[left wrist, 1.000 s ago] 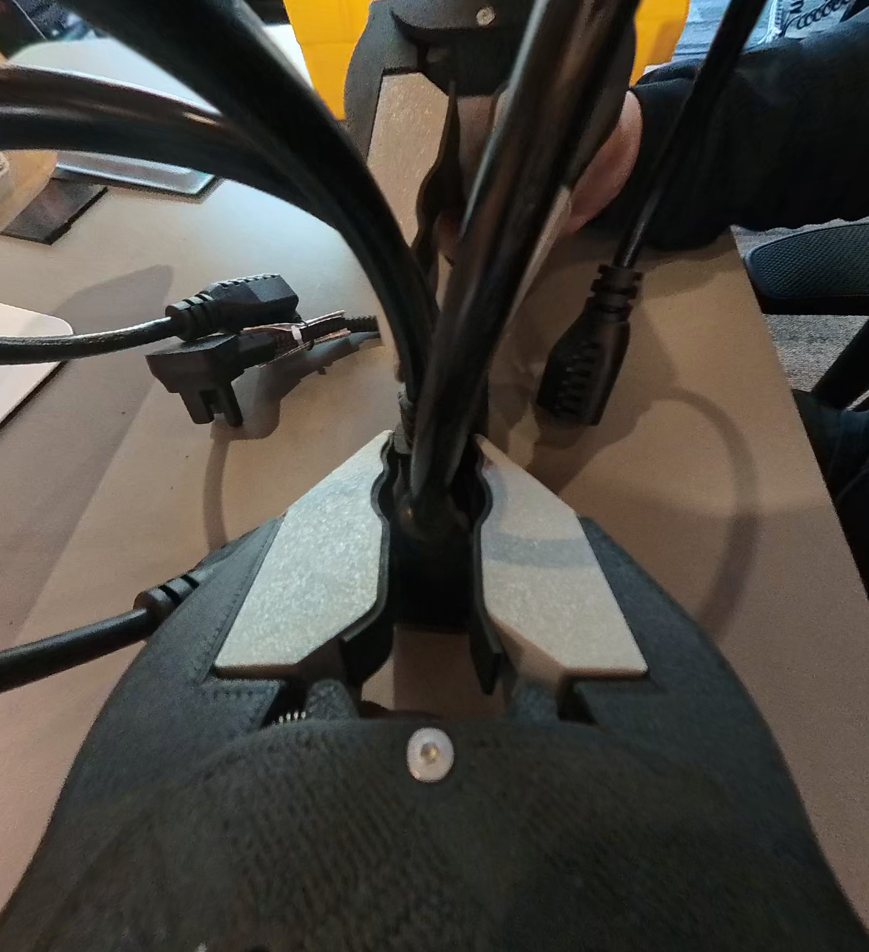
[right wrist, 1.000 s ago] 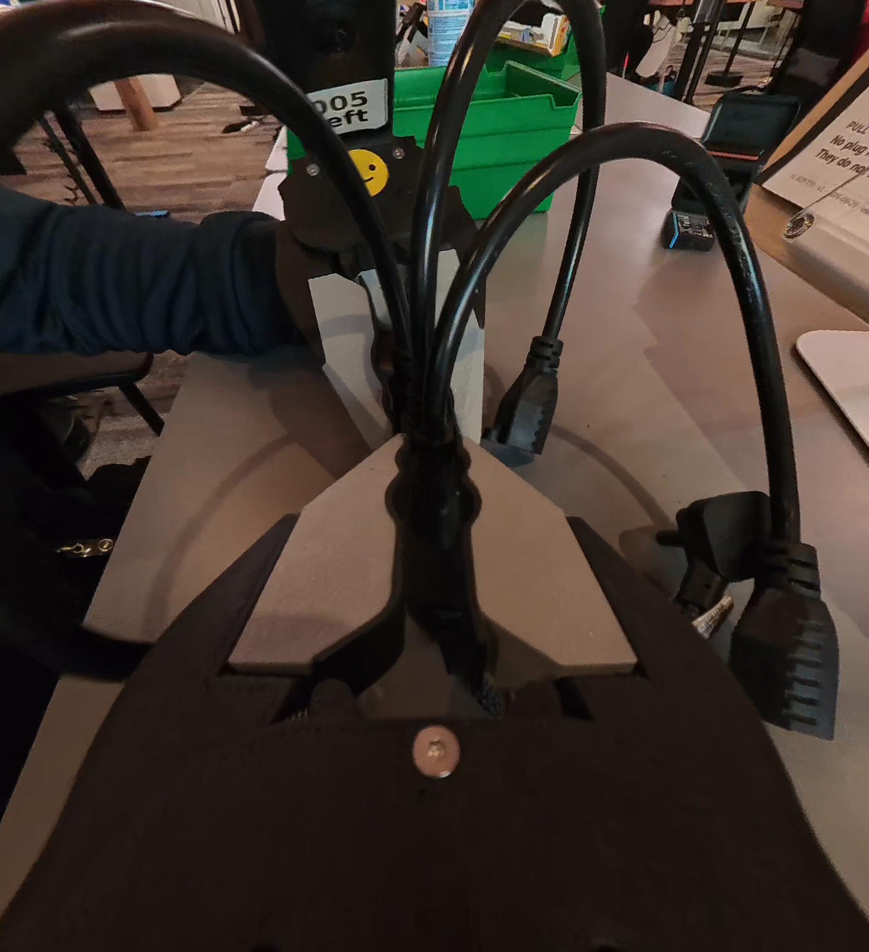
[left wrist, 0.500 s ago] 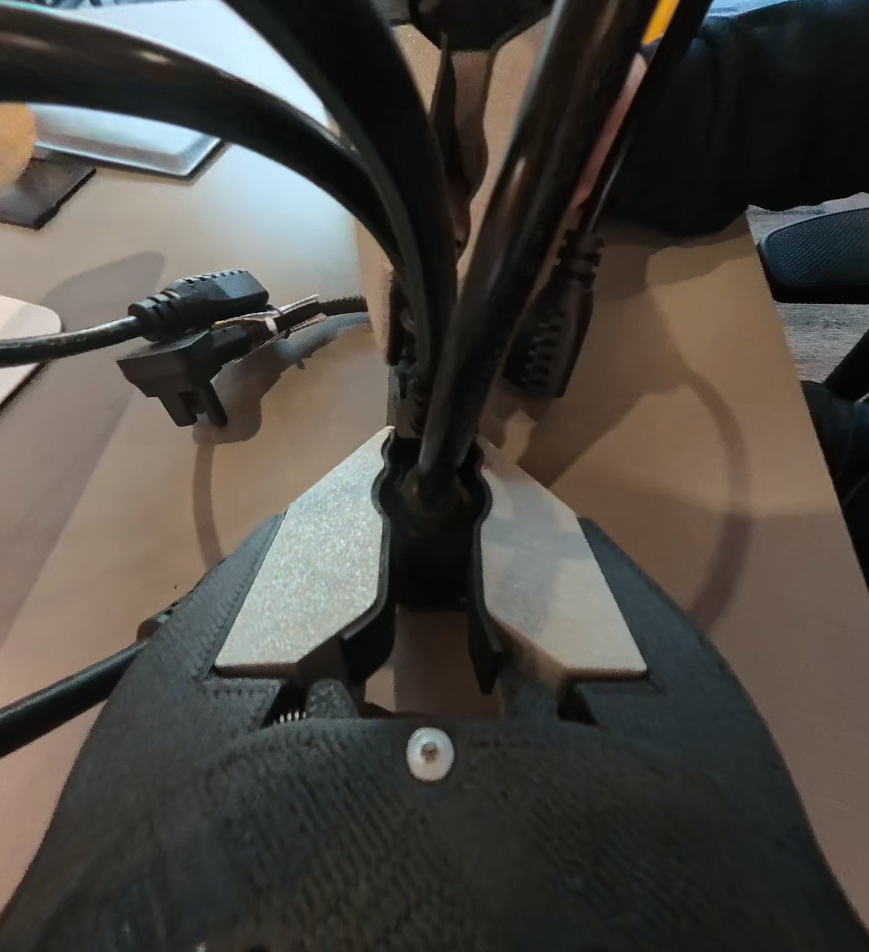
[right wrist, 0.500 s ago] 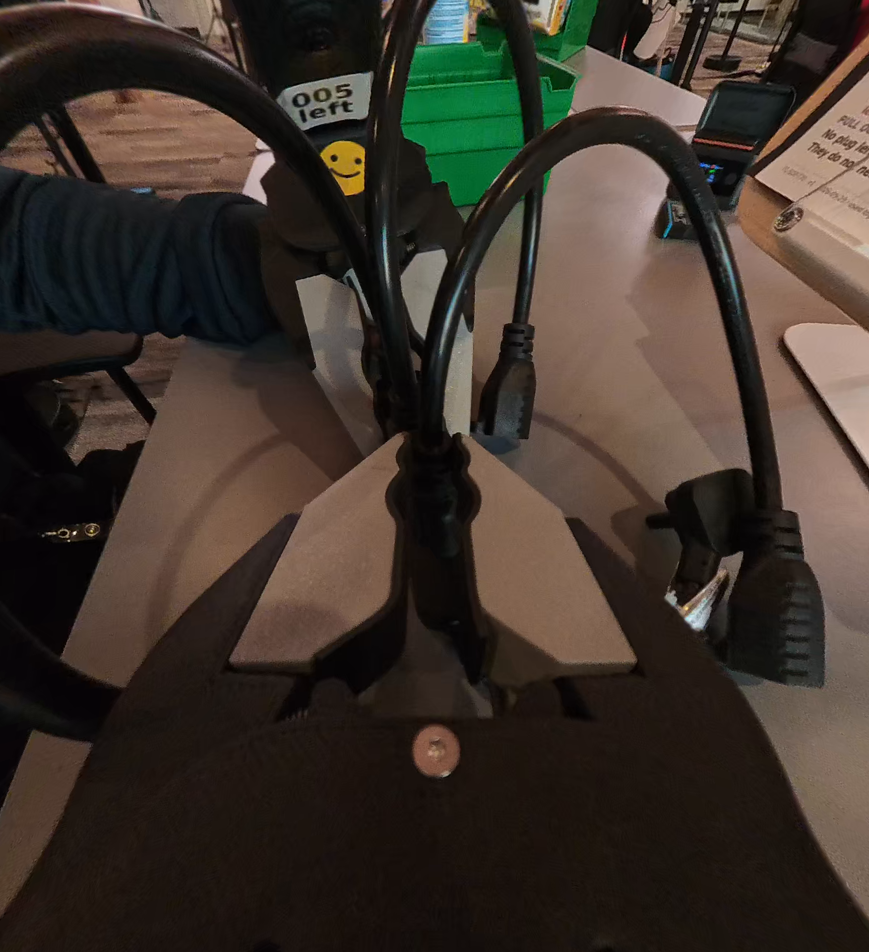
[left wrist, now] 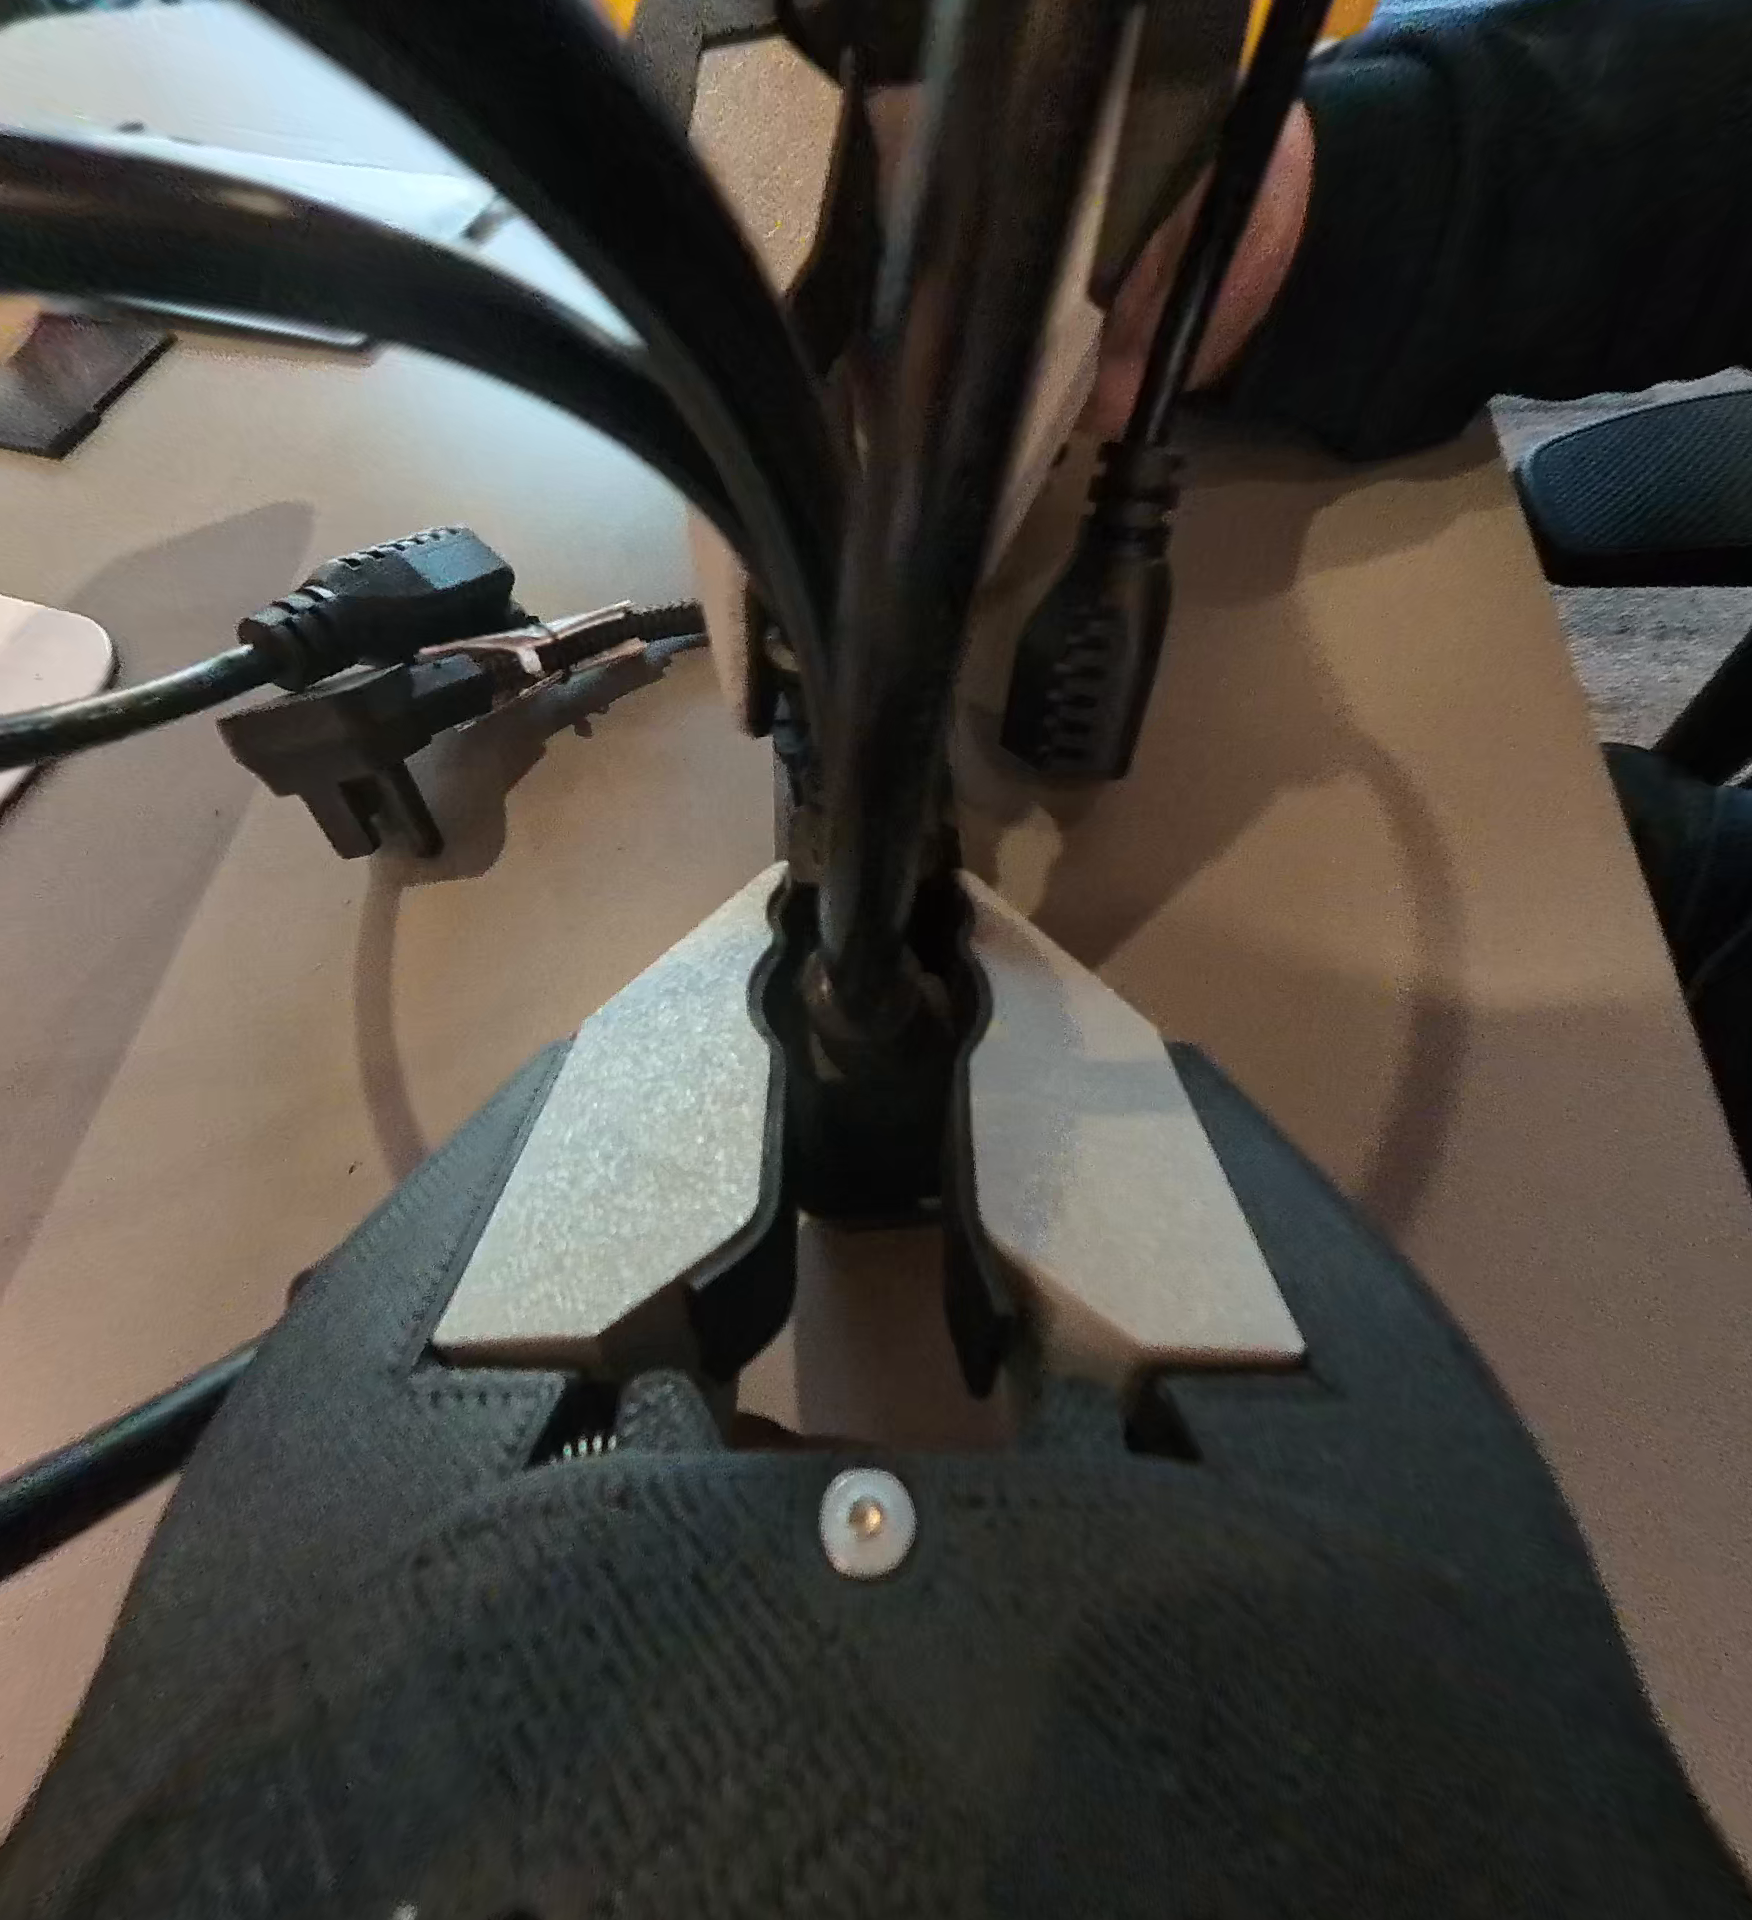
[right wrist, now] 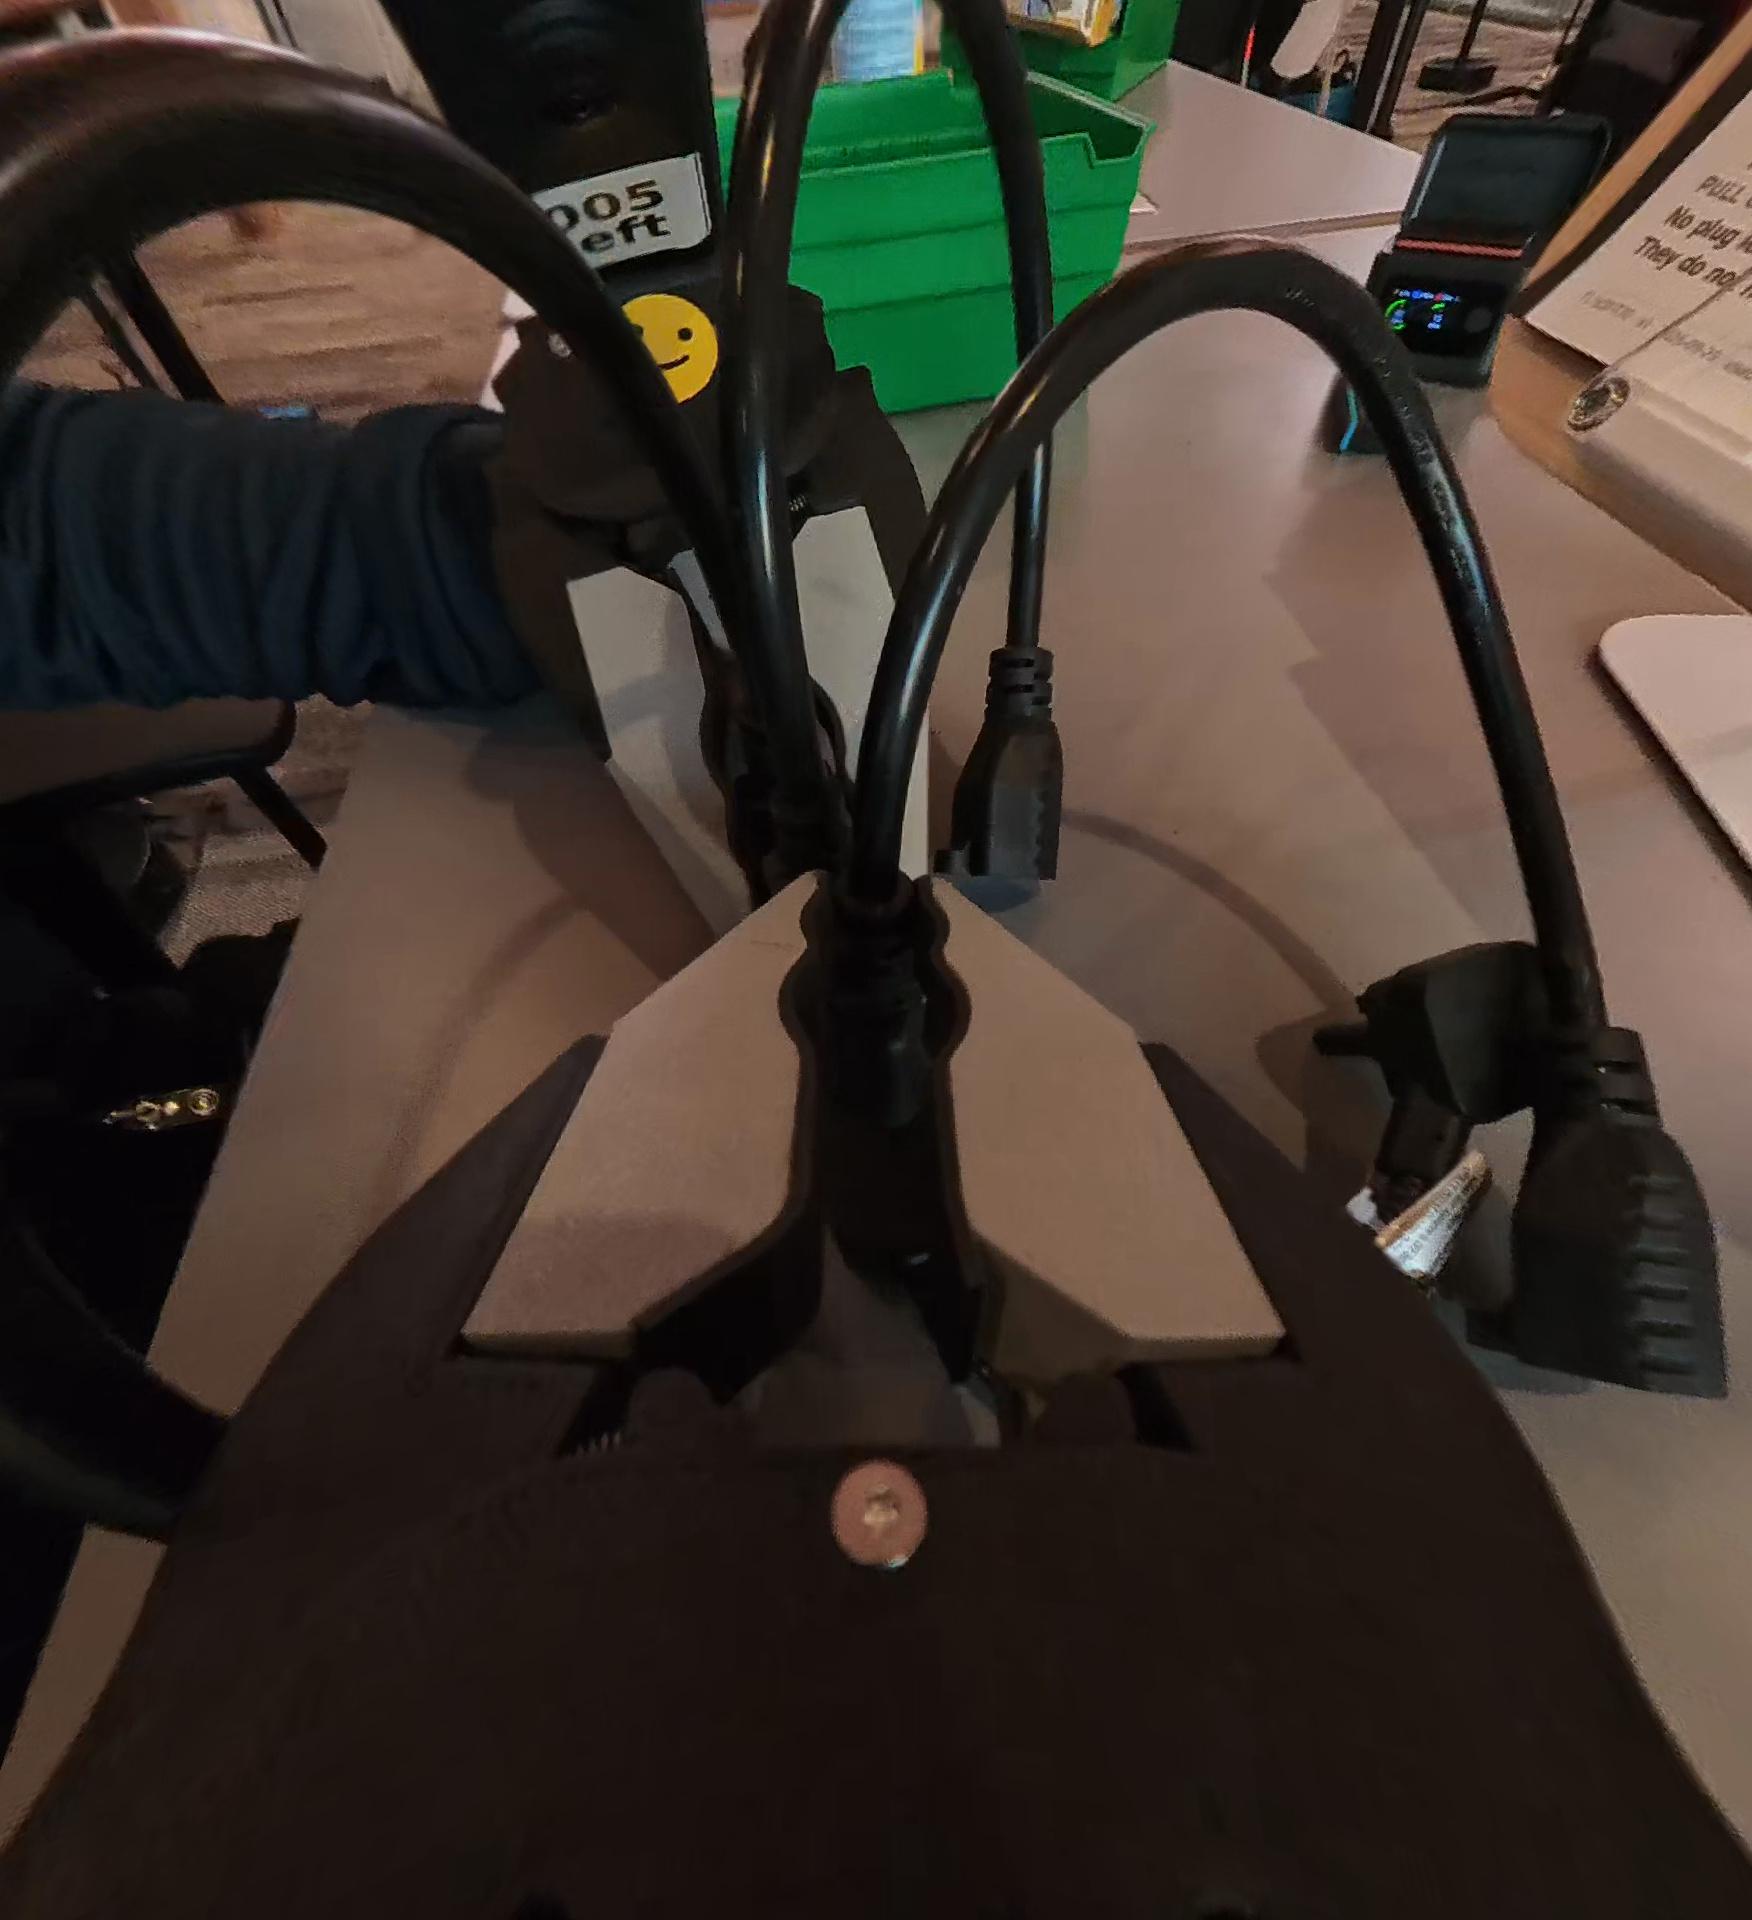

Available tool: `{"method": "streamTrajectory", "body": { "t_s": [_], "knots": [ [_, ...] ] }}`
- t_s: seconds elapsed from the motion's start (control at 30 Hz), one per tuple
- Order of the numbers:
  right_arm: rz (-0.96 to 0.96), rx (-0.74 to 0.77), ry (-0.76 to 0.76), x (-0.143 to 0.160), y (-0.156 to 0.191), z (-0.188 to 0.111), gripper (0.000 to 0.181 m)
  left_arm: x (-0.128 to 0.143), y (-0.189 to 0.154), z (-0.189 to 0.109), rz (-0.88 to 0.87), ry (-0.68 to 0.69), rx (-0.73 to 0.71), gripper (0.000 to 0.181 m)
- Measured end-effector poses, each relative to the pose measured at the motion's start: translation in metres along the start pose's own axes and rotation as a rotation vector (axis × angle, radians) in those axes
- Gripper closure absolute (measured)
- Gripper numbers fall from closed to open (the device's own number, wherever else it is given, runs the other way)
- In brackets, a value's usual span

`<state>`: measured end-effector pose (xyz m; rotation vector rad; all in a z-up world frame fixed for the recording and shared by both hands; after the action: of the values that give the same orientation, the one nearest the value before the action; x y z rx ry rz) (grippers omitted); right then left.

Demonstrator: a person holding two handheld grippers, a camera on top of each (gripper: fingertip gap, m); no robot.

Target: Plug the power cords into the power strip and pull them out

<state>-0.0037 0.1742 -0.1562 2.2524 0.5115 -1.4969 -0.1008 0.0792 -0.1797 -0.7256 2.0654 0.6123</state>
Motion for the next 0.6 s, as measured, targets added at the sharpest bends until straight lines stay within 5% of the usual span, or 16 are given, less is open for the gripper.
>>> {"method": "streamTrajectory", "body": {
  "t_s": [0.43, 0.6],
  "knots": [
    [-0.063, -0.040, 0.026, 0.002, 0.009, -0.006, 0.169, -0.002, -0.004, 0.002, 0.021, -0.012, 0.050, 0.156],
    [0.055, -0.054, -0.003, 0.000, 0.000, -0.001, 0.169, -0.001, -0.005, -0.001, 0.019, -0.006, 0.046, 0.155]
  ]
}}
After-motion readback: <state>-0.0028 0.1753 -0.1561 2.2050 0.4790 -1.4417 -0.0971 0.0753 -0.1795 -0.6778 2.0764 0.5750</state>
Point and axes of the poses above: each gripper's, where its closed fingertips meet, z out along the fingers, x out of its underside, y = z × x across the jaws, the point moved 8 cm from there along -z, back along the fingers, and after that the axes turned 5 degrees about z, right-handed, at the moved point
